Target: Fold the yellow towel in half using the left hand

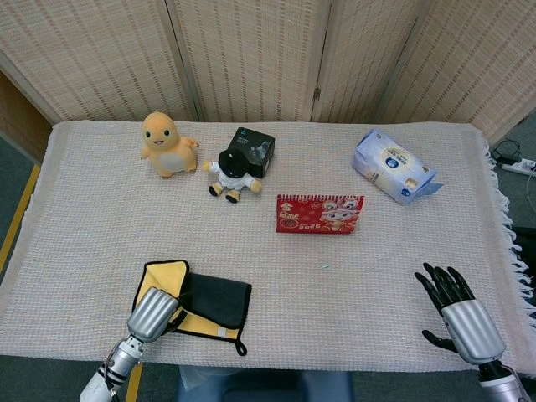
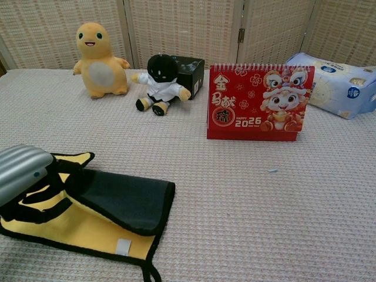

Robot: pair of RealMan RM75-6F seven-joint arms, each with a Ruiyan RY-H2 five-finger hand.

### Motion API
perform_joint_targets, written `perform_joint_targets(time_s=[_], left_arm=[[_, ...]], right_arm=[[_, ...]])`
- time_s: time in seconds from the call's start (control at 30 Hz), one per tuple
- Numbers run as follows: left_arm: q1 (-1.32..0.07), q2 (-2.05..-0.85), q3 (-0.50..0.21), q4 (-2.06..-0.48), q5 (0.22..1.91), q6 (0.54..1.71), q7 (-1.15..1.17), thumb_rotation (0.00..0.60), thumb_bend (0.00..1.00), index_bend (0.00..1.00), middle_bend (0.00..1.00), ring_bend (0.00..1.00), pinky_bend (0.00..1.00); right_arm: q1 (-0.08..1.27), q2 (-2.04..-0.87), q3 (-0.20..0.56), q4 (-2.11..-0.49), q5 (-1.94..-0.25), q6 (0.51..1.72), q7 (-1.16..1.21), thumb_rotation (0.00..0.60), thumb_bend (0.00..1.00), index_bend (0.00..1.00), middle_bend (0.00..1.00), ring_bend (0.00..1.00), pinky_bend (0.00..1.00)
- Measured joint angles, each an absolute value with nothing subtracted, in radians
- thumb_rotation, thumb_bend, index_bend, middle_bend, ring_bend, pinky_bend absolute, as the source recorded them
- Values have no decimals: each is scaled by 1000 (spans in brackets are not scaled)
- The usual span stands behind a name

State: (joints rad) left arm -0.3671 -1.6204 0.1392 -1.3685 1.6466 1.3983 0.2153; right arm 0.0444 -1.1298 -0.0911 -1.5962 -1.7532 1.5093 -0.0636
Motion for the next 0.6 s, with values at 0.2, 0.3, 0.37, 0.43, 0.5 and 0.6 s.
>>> perform_joint_targets(time_s=[0.2, 0.3, 0.37, 0.43, 0.5, 0.6], left_arm=[[-337, -1624, 153, -1370, 1664, 1407, 218, 600, 503, 634, 1000, 1000, 1000], [-328, -1625, 154, -1362, 1664, 1400, 217, 600, 502, 597, 1000, 1000, 1000], [-322, -1624, 157, -1361, 1664, 1395, 214, 600, 502, 544, 1000, 1000, 1000], [-318, -1622, 158, -1361, 1665, 1390, 217, 600, 500, 448, 1000, 1000, 1000], [-314, -1620, 157, -1362, 1668, 1389, 220, 600, 487, 366, 1000, 1000, 1000], [-309, -1615, 157, -1370, 1671, 1388, 221, 600, 446, 300, 1000, 1000, 1000]], right_arm=[[43, -1132, -95, -1597, -1763, 1511, -70, 600, 109, 0, 0, 0, 0], [41, -1133, -96, -1597, -1769, 1519, -74, 600, 108, 0, 0, 0, 0], [38, -1134, -96, -1597, -1770, 1524, -75, 600, 109, 0, 0, 0, 0], [38, -1135, -96, -1597, -1769, 1523, -75, 600, 109, 0, 0, 0, 0], [39, -1135, -96, -1596, -1768, 1519, -76, 600, 109, 0, 0, 0, 0], [40, -1135, -95, -1596, -1767, 1518, -76, 600, 108, 0, 0, 0, 0]])
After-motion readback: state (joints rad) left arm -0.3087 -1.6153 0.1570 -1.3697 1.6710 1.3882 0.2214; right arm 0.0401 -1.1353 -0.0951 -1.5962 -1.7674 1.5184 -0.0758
